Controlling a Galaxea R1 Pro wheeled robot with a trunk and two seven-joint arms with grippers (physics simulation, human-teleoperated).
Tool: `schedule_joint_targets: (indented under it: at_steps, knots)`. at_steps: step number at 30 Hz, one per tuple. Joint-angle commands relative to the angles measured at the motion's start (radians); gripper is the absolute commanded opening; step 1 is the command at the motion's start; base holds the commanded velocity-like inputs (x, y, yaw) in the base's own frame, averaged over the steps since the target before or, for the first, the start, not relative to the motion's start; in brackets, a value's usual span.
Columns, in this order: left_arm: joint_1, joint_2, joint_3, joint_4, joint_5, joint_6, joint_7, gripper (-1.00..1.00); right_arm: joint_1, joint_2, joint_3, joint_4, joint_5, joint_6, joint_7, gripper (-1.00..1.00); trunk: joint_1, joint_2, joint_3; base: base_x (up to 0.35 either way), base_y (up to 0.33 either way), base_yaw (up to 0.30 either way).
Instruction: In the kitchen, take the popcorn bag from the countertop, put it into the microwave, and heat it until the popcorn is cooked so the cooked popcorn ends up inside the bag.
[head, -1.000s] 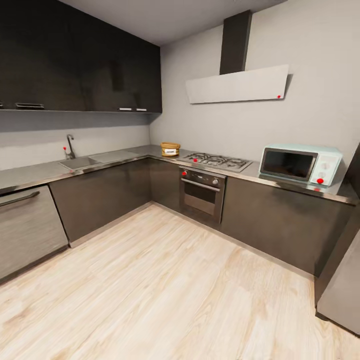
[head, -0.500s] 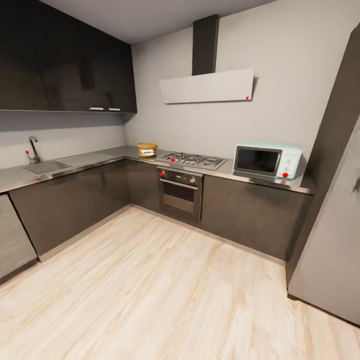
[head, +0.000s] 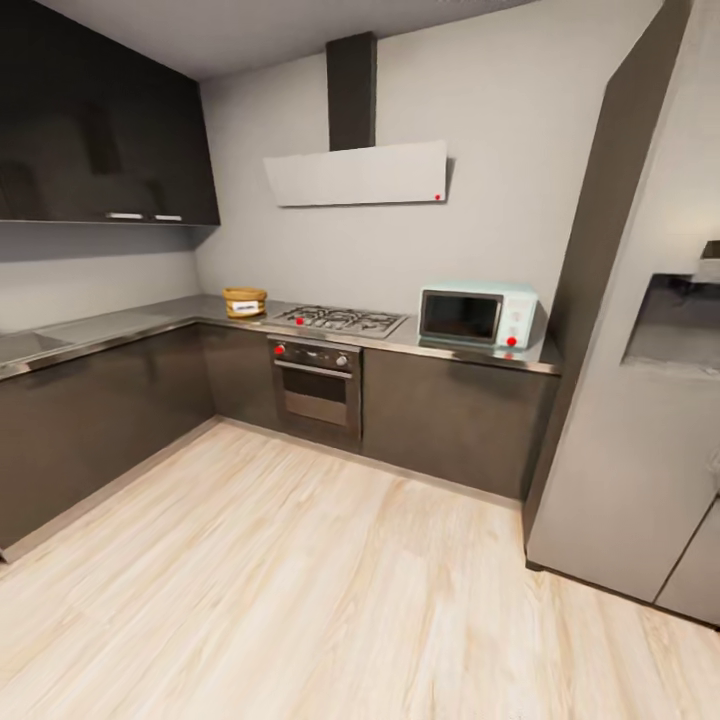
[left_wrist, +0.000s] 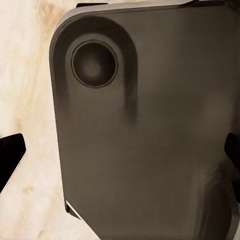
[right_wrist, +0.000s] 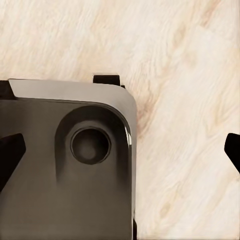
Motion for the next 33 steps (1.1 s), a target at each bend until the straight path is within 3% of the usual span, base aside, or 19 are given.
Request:
schedule_joint_targets:
  at_steps: [1, 33]
  knots:
    - [0.000, 0.000, 0.000, -0.002, -0.001, -0.001, 0.000, 1.00, -0.001, 0.000, 0.000, 0.001, 0.000, -0.004, 0.001, 1.00, 0.000, 0.000, -0.001, 0.000, 0.000, -0.296]
    - [0.000, 0.000, 0.000, -0.002, -0.001, -0.001, 0.000, 1.00, -0.001, 0.000, -0.001, 0.001, 0.000, -0.004, -0.001, 1.00, 0.000, 0.000, -0.001, 0.000, 0.000, -0.296]
